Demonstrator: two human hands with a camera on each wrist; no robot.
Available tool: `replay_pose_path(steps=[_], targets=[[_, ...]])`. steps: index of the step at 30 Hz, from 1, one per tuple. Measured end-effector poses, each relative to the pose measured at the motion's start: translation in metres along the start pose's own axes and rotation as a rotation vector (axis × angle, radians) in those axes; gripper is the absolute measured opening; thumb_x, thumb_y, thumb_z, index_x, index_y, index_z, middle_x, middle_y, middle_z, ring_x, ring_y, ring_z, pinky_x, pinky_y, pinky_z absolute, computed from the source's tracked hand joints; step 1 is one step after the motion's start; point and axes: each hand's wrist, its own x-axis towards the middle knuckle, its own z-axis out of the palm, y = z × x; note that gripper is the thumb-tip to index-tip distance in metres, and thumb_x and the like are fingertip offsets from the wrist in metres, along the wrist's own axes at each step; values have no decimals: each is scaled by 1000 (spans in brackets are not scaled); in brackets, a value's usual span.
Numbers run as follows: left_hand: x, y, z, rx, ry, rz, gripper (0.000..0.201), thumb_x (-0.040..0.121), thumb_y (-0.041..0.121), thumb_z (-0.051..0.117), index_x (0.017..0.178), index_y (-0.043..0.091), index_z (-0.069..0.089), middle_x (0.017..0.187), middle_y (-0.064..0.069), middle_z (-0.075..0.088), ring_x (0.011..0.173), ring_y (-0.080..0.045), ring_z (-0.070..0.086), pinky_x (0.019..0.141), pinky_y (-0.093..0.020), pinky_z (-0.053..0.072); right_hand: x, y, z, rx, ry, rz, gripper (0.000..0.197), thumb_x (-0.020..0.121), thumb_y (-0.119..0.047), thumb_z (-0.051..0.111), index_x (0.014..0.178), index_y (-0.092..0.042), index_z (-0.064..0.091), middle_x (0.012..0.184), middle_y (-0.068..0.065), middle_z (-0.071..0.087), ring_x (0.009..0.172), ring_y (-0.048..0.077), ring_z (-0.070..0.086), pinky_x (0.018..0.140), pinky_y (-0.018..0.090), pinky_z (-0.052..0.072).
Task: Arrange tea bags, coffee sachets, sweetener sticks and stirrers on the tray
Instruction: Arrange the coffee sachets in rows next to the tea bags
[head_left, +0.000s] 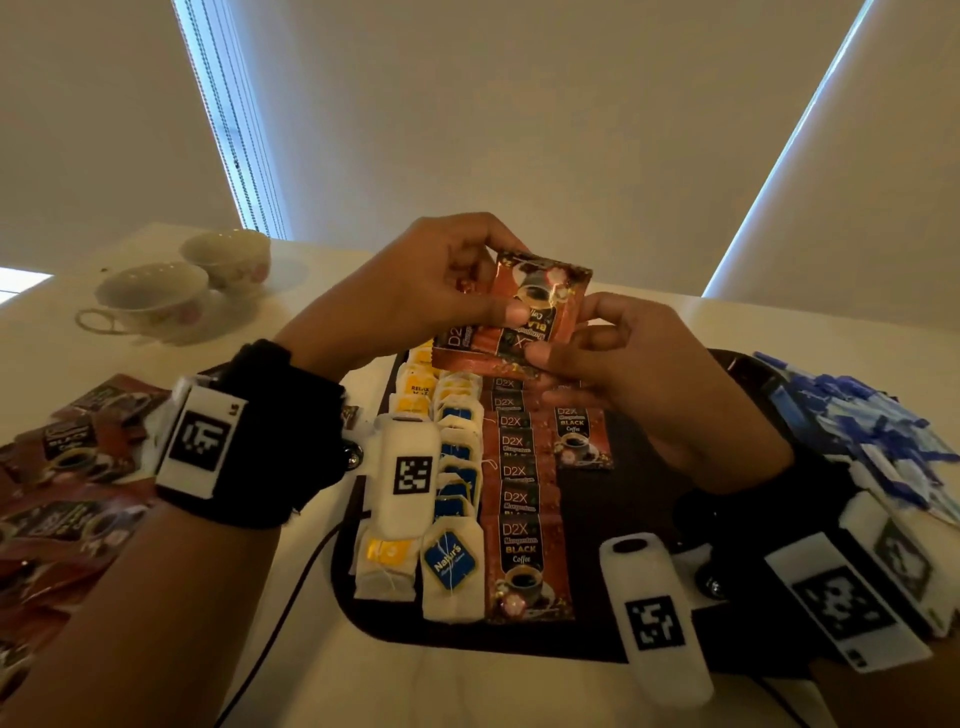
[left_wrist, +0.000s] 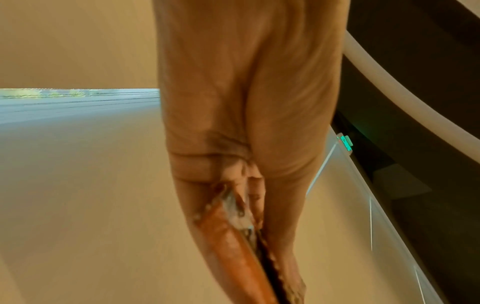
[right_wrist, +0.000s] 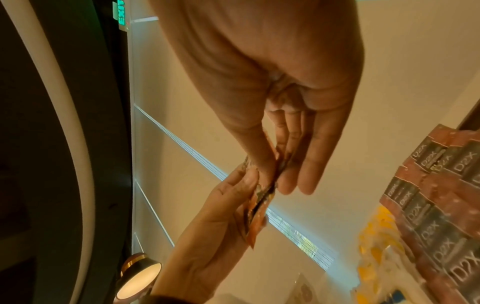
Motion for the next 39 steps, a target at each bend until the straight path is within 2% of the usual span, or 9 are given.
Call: replay_pose_path(steps=[6,12,15,19,24,26,29,35,39], targets=[[-7,5,-6,47,-164,-79,45,65,25,75,106,13,58,96,1,72,85,-11,71,65,-19,55,6,-4,-13,6,99,-91,9,80,-6,67,89,-9,66,69,-1,70,65,8,67,62,20,57],[-8,7,-8,68,-172,-134,60,59,25,76,114,17,55,94,-3,72,81,-14,72,65,-22,57,11,-6,-17,-164,143,-246,15,89,-4,58,90,-17,66,80,-2,66,69,4,65,67,23,57],[-10,8,-16,74,-157,-175,61,58,32,75,115,25,55,74,-9,71,67,-19,72,62,-26,58,9,-9,-28,-440,224,-360,16,92,-7,54,93,-17,66,80,-9,62,71,0,60,72,22,55],[-13,17,-16,117,-185,-147,46,68,36,70,111,26,63,69,-15,70,60,-29,69,60,-30,56,5,-13,-29,-732,111,-443,18,91,-7,53,90,-21,65,82,-17,58,80,-4,53,70,-2,36],[-4,16,7,252,-249,-139,13,85,22,65,89,10,62,65,6,72,54,-8,68,48,-15,50,4,-15,-15,-729,129,-498,14,93,-12,53,94,-23,63,89,-9,58,79,-3,52,69,-1,39],[-2,14,7,248,-200,-133,16,89,21,61,97,7,59,68,2,72,57,-11,69,50,-20,53,3,-17,-16,-593,159,-469,15,91,-25,58,105,-20,63,89,-10,61,78,1,60,69,8,48],[-2,14,4,125,-129,-151,28,90,24,57,116,12,53,84,-3,74,66,-17,72,54,-26,58,1,-16,-25,-376,74,-256,34,82,-34,66,110,-16,61,96,-1,66,83,13,68,72,30,58],[-5,18,14,65,-204,-192,23,83,30,57,106,25,54,80,14,74,68,-12,72,53,-18,53,2,-10,-33,-163,53,-98,6,82,-12,66,88,-10,65,77,2,71,70,10,70,65,23,58],[-6,16,7,124,-184,-217,43,72,41,62,103,13,54,76,-2,75,60,-19,71,52,-25,56,1,-6,-50,-277,49,63,6,81,-9,67,86,-9,65,80,6,71,71,13,68,65,23,58]])
